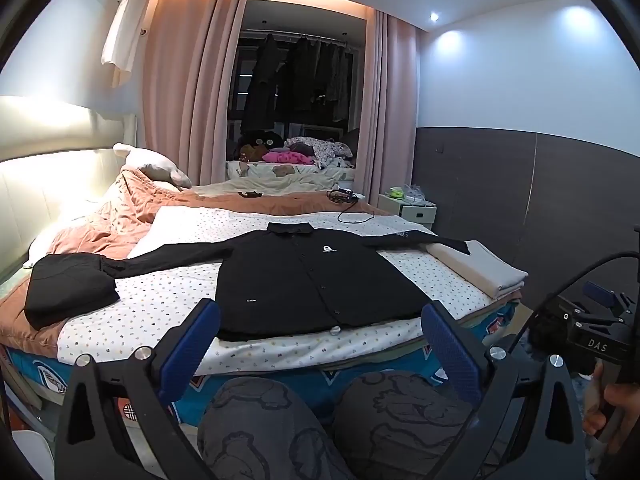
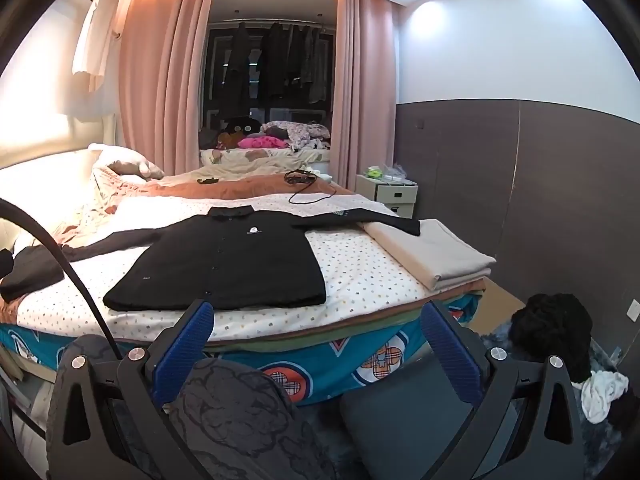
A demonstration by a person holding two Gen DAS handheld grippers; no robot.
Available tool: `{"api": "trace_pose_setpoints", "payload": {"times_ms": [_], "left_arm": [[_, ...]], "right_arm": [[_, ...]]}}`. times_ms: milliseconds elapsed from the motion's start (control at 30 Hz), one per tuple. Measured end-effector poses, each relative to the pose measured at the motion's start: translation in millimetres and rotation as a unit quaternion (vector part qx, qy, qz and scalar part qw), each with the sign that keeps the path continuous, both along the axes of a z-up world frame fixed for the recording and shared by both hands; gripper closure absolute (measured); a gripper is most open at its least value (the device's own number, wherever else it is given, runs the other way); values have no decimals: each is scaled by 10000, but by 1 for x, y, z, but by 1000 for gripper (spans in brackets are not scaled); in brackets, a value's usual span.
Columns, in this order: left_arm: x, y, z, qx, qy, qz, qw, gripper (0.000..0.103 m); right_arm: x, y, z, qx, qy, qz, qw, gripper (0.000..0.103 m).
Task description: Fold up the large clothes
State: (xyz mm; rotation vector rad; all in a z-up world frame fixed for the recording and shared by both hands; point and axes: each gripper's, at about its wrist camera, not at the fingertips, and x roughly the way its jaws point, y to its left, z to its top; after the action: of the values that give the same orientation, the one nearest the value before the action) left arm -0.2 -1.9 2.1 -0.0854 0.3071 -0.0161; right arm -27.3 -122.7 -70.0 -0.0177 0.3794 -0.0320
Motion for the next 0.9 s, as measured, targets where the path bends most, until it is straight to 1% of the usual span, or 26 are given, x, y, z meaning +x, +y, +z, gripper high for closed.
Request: {"api": "trace_pose_setpoints", "payload": {"times_ms": [267,500,900], "left_arm": [[-2,7,0,-106,-64,-36,9999,0],[-6,6,1,-42,-110,-21,9999,0],[-8,9,4,-85,-102,-81,9999,0]], "right_arm": [[1,1,-1,23,-54,-1,10000,0],[1,4,-1,-3,-77,-16,10000,0],[-4,6,-2,-16,-117,-52,9999,0]]}}
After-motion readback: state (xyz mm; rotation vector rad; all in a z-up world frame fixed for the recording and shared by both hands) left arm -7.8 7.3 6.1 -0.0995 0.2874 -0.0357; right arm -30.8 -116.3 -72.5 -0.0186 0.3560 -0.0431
